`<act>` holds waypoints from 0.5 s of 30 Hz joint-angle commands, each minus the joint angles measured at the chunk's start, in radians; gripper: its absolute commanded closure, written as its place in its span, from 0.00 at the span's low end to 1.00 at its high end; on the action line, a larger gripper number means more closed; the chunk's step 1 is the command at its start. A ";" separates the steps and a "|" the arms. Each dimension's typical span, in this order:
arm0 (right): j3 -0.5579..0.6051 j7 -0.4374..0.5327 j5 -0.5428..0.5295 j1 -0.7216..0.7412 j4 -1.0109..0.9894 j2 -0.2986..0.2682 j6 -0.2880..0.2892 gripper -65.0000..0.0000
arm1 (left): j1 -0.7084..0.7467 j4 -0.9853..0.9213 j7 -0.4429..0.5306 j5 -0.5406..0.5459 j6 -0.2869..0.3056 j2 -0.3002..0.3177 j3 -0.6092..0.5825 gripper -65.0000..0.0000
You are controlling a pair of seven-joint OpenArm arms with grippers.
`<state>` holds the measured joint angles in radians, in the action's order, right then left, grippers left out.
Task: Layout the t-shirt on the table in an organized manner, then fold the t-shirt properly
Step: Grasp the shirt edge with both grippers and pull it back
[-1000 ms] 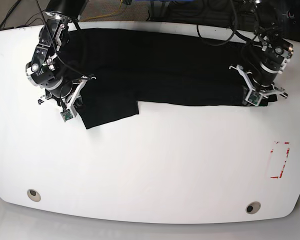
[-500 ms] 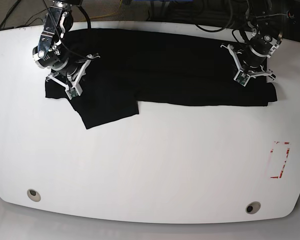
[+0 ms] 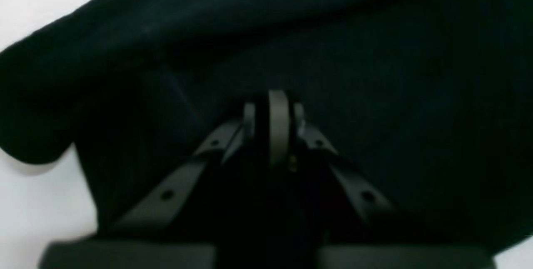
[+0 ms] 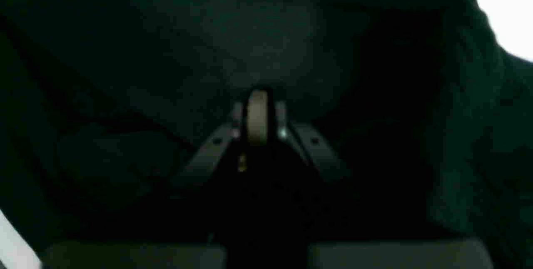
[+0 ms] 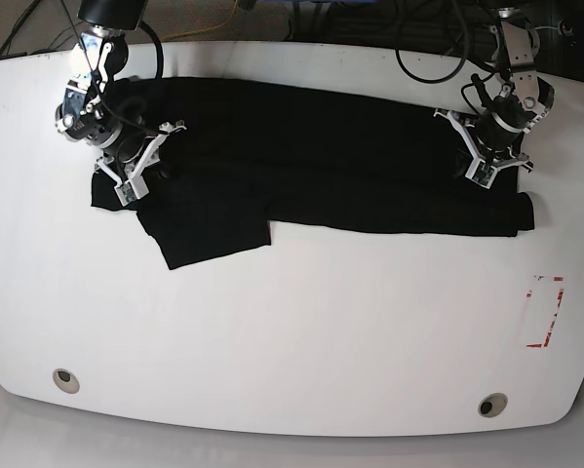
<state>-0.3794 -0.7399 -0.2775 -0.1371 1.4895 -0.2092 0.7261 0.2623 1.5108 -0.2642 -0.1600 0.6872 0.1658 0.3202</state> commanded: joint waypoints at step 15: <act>-0.002 -0.126 0.077 0.093 0.030 -0.077 -0.028 0.96 | 0.005 0.115 -0.160 -0.094 0.011 0.005 -0.013 0.96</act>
<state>-0.3733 -0.7788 -0.2623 -0.0483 1.4399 -0.2604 0.7258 0.2577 1.5833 -0.3565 -0.2089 0.6975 0.1612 0.2989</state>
